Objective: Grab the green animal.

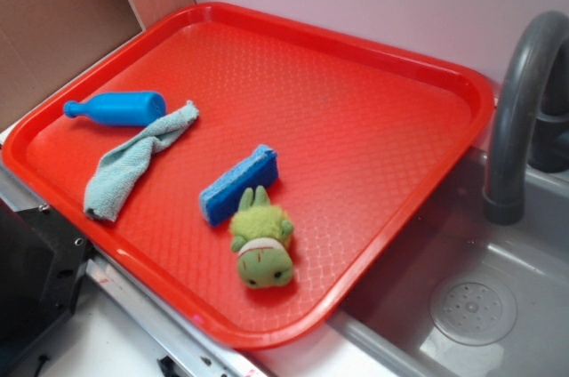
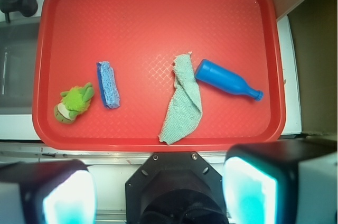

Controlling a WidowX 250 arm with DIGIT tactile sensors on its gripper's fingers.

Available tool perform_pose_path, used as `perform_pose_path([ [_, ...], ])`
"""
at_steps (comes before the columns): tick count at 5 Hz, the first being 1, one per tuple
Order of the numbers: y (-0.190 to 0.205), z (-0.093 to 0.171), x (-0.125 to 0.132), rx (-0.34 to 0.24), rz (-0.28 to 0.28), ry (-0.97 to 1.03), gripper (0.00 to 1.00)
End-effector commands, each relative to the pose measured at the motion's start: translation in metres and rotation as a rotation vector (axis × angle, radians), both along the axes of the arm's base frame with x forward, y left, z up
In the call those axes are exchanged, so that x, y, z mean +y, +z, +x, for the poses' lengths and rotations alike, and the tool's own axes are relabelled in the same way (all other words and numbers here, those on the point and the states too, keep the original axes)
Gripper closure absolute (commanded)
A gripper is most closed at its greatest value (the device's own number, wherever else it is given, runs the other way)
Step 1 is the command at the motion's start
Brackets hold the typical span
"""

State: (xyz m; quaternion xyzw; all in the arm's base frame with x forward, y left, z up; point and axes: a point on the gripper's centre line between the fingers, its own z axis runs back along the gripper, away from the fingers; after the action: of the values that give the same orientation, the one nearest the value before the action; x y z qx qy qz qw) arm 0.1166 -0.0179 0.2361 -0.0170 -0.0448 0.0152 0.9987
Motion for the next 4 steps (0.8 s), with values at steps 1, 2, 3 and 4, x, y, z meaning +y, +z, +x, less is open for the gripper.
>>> perform_pose_path([
  [1,0.000,0.000,0.000,0.000,0.000,0.000,0.00],
  [2,-0.006,0.001,-0.016,-0.034,-0.014,0.172,0.00],
  [3,-0.013,0.004,-0.037,-0.084,-0.074,0.301,0.00],
  [4,-0.027,0.014,-0.061,-0.113,-0.117,0.447,0.00],
])
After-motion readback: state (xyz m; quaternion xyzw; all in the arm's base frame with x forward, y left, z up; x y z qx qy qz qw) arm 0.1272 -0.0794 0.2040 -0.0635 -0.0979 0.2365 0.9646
